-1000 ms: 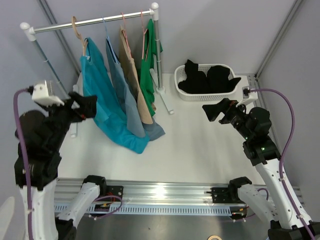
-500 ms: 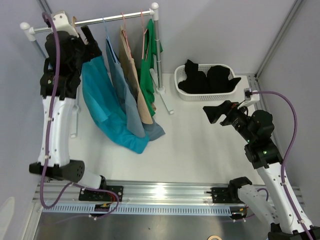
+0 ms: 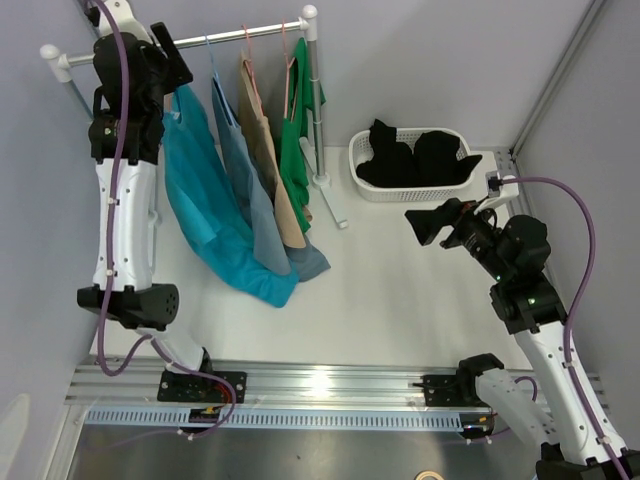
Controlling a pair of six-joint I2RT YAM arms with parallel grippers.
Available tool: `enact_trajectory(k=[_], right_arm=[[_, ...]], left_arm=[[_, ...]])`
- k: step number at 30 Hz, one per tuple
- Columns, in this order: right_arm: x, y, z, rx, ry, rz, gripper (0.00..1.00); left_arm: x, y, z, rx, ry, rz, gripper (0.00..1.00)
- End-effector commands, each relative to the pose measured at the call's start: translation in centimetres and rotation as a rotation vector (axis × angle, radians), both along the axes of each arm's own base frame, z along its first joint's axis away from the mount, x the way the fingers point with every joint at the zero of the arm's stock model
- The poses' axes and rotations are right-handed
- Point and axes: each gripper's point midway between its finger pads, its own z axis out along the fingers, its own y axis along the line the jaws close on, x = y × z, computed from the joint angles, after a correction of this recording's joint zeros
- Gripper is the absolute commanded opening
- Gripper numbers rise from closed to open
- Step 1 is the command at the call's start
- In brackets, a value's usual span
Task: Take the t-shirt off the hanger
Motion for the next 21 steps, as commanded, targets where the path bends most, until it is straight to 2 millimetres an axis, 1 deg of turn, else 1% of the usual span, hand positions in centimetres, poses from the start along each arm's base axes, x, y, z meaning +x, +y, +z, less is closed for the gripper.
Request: enact_trajectory(k=[1,2,3,4,5,6,7,8,9,10,11,13,16,18,19,20,21], right_arm=[[0.0,0.4,1.8,-0.009,-0.043,0.027,1.00],[0.1,0.5,1.8,-0.010,-0.042,0.031,1.00],[0.1,0.6,1.8,-0.010,-0.039,0.034,0.99],[0.2,0.6,1.8,-0.012,-0.034,0.034,0.99],[0.3,0.6,1.7,-0.013,-0.034,0.032,1.00],[0.3,0.6,1.7,-0.014,-0.032,0.031,1.00],[0.4,0.5,1.5,-0.017,-0.031,0.028,0.99],[0.5,0.5,1.5,-0.016,-0.028,0.025,1.00],[0.7,0.5,1.5,-0.013,-0.030,0.023,0.99],[0.8,0.6,1.4,-0.013,-0.026,0.025,1.00],[0.9,0.7,1.3,-0.011,-0.020,0.026,1.00],[1.1,0.9,1.3,0.000,-0.020,0.033,0.99],[1.3,1.2,1.3,0.017,-0.015,0.043,1.00],[1.4,1.4,1.2,0.023,-0.013,0.053,1.00],[1.4,1.5,1.2,0.027,-0.010,0.055,0.99],[1.5,1.5,1.2,0.028,-0.010,0.057,1.00],[1.5,1.6,1.1,0.029,-0.007,0.058,0.99]], left_arm=[[1.1,1.5,0.8,0.008,-0.028,0.010,0.74],[1.5,1.8,0.5,-0.007,-0.023,0.009,0.73],[2.2,1.6,-0.2,-0.013,-0.011,-0.004,0.71],[2.7,2.8,-0.9,-0.021,0.002,0.014,0.70],[2.9,3.0,-0.9,-0.033,-0.003,0.005,0.69],[3.6,3.1,-1.6,-0.037,0.010,0.001,0.67],[3.8,3.2,-1.7,-0.042,0.011,0.000,0.66],[4.1,3.2,-2.0,-0.052,0.017,-0.010,0.65],[4.3,3.3,-2.1,-0.056,0.018,-0.018,0.59],[4.8,3.1,-2.8,-0.066,0.036,-0.033,0.57],[5.0,3.1,-2.6,-0.068,0.028,-0.032,0.56],[5.3,2.9,-3.1,-0.077,0.044,-0.045,0.54],[5.3,2.6,-3.3,-0.084,0.048,-0.058,0.52],[5.3,2.7,-3.2,-0.082,0.045,-0.058,0.47],[5.3,2.6,-3.2,-0.081,0.046,-0.063,0.42],[5.3,2.6,-3.1,-0.084,0.044,-0.064,0.34],[5.3,2.6,-3.3,-0.088,0.048,-0.066,0.31]])
